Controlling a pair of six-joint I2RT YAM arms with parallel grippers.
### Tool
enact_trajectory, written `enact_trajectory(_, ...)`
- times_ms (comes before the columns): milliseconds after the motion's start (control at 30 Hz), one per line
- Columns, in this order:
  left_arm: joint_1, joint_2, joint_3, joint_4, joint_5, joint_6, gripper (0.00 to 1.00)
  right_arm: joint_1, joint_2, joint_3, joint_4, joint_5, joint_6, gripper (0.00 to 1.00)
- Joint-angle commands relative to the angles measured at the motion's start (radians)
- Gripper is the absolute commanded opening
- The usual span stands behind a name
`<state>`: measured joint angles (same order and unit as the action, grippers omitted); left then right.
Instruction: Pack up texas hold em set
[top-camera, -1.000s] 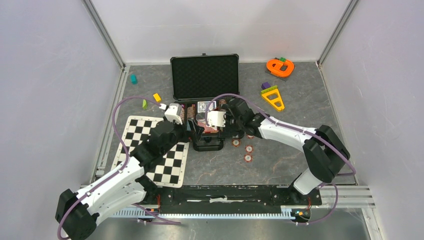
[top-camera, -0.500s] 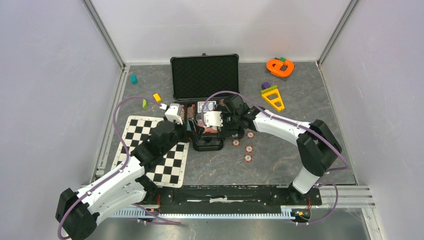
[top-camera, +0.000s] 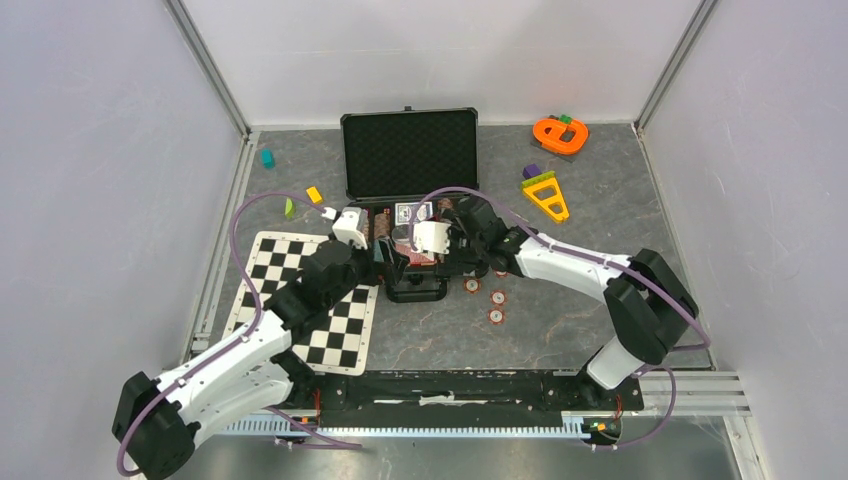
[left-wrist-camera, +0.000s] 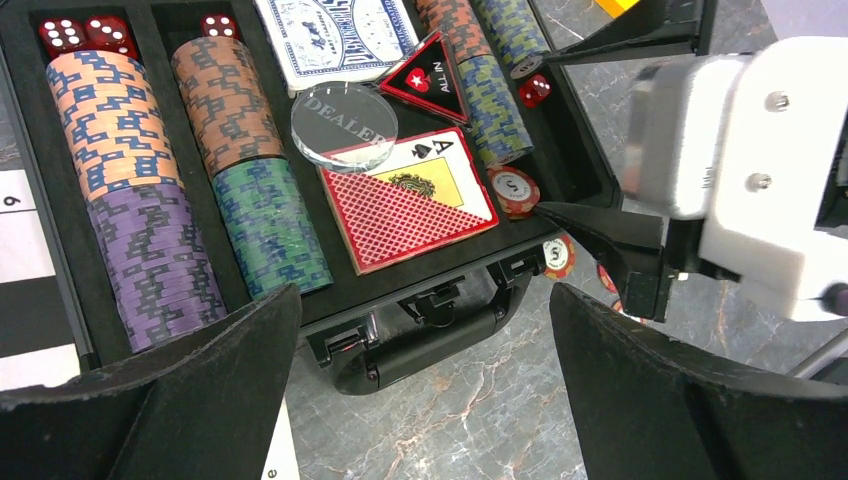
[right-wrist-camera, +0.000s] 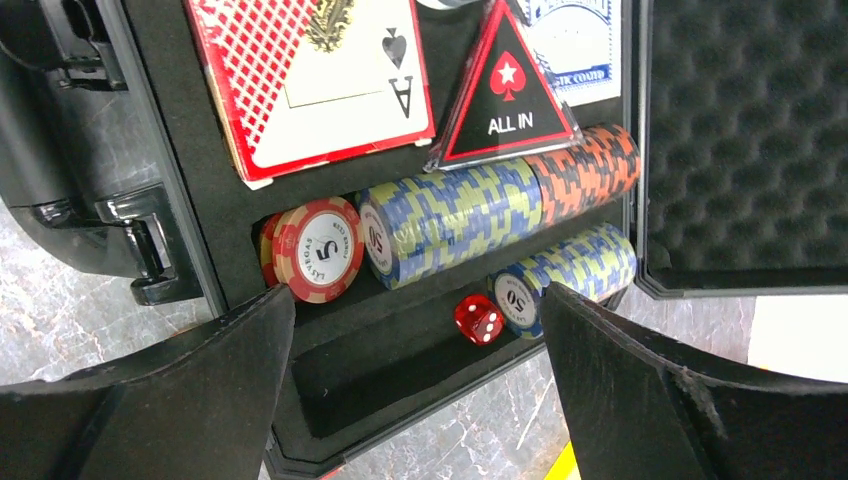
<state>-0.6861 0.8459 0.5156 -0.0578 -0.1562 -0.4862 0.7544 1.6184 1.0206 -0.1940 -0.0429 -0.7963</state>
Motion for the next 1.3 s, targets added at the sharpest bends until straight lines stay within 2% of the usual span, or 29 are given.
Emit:
enact_trajectory(0, -0.001, 0.007, 0.017, 0.028, -0.022, -0.012, 1.00, -0.027, -0.068, -0.071, 0.355, 0.079, 0.069, 0.97)
enact_trajectory(367, -0.001, 0.049, 0.027, 0.043, -0.004, -0.011, 1.00, -0.084, -0.085, -0.097, 0.407, 0.047, 0.140, 0.96)
enact_trajectory(533, -0.001, 0.084, 0.042, 0.049, 0.011, -0.011, 1.00, -0.090, -0.074, -0.074, 0.361, 0.046, 0.137, 0.96)
enact_trajectory(800, -0.001, 0.149, 0.063, 0.083, 0.055, -0.010, 0.97, -0.092, -0.103, -0.016, 0.229, -0.089, 0.143, 0.97)
enact_trajectory(967, -0.001, 0.177, 0.076, 0.094, 0.078, -0.011, 0.95, -0.090, -0.144, -0.007, 0.123, -0.190, 0.225, 0.93)
enact_trajectory(1033, -0.001, 0.181, 0.077, 0.100, 0.077, -0.009, 0.95, -0.070, -0.163, -0.037, 0.102, -0.171, 0.208, 0.91)
enact_trajectory(1133, -0.001, 0.186, 0.071, 0.112, 0.068, -0.004, 0.95, -0.018, -0.161, -0.079, 0.093, -0.099, 0.105, 0.94)
enact_trajectory(1267, -0.002, 0.183, 0.079, 0.103, 0.072, 0.001, 0.95, 0.000, -0.100, -0.005, 0.031, -0.051, 0.059, 0.95)
